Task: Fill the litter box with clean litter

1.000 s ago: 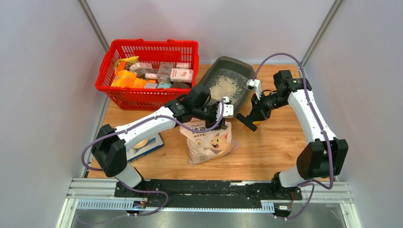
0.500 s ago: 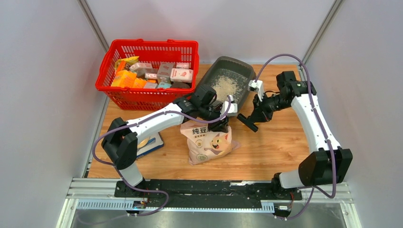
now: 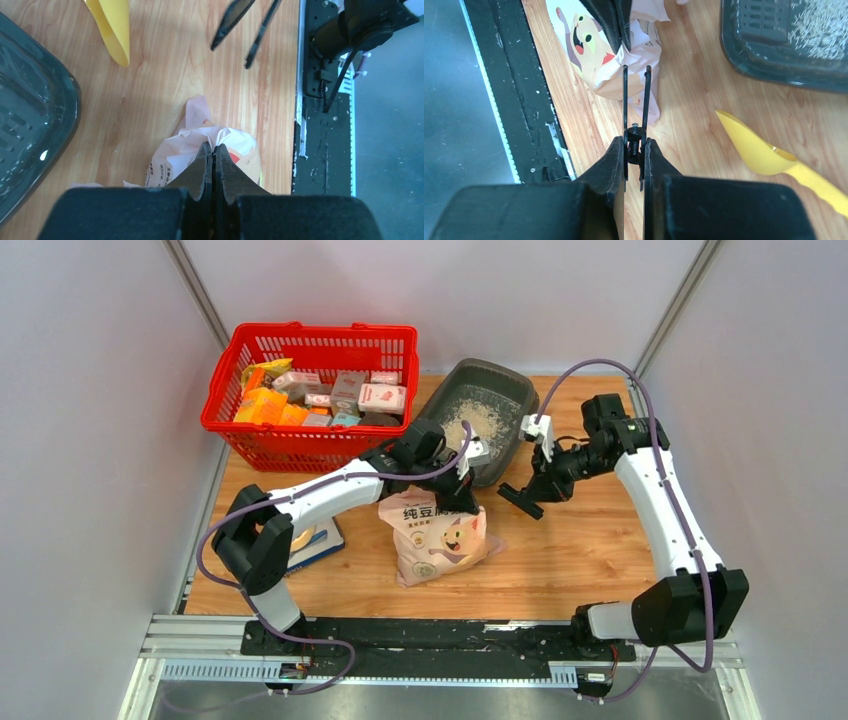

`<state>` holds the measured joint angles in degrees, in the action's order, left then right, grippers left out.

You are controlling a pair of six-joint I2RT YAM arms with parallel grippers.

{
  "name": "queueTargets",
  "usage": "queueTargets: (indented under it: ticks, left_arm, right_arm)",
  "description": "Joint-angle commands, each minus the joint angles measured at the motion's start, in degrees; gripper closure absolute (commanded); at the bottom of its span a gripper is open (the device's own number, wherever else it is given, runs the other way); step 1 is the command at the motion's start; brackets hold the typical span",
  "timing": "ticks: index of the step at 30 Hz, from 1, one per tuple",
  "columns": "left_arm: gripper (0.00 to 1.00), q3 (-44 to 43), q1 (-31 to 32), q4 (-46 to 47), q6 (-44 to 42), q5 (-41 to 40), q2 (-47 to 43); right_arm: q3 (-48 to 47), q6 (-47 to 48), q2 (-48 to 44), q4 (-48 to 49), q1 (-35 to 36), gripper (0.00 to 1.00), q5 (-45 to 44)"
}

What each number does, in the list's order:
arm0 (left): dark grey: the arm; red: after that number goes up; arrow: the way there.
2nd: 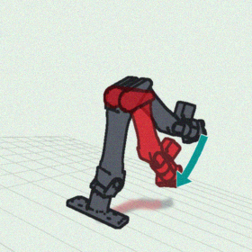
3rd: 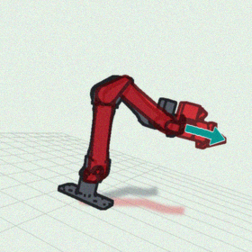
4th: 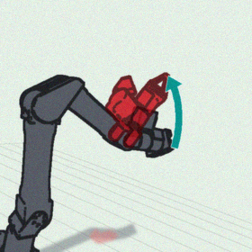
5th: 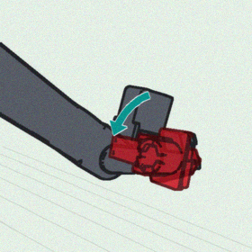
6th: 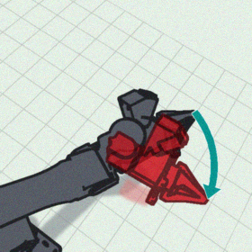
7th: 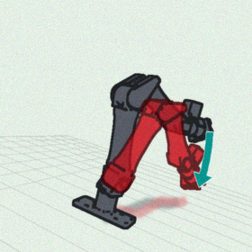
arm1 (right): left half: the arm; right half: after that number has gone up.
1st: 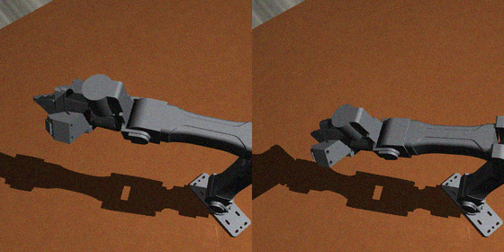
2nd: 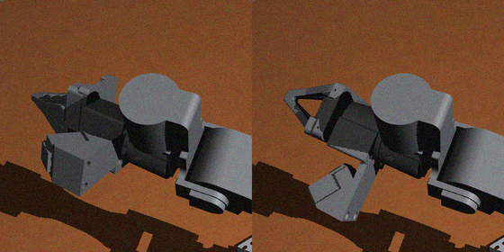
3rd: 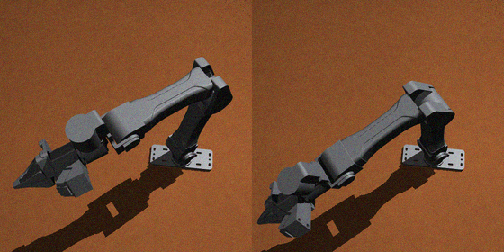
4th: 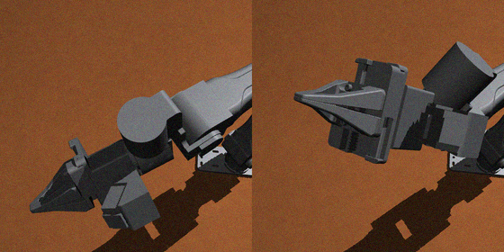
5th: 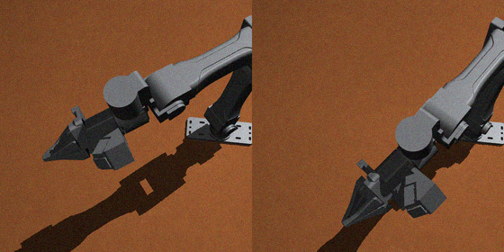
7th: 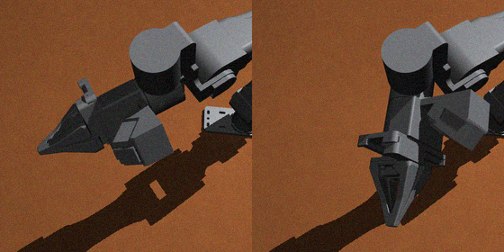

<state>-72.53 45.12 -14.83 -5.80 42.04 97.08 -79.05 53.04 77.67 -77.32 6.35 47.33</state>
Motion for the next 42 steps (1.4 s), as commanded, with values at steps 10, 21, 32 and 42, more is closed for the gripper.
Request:
queueTargets:
  ticks: [10, 21, 32, 42]
  left_arm:
    - [1.0, 1.34, -1.35, 8.85, 8.79, 4.28, -1.98]
    - [1.0, 2.83, -1.35, 9.55, 9.05, 4.01, -3.03]
    - [1.0, 2.92, -1.35, 9.38, 8.79, 3.84, -3.47]
    - [1.0, 2.75, -1.35, 9.38, 8.88, 3.84, -3.21]
  right_arm:
    - [1.61, 4.98, -0.94, -1.44, 10.44, 1.0, -11.38]
    - [3.55, -0.2, 0.82, 5.59, 14.74, 1.0, -13.76]
    - [2.58, -1.88, 0.65, 5.78, 14.83, 1.0, -13.23]
    - [1.62, -5.31, 1.17, 7.71, 14.04, 1.0, -12.26]
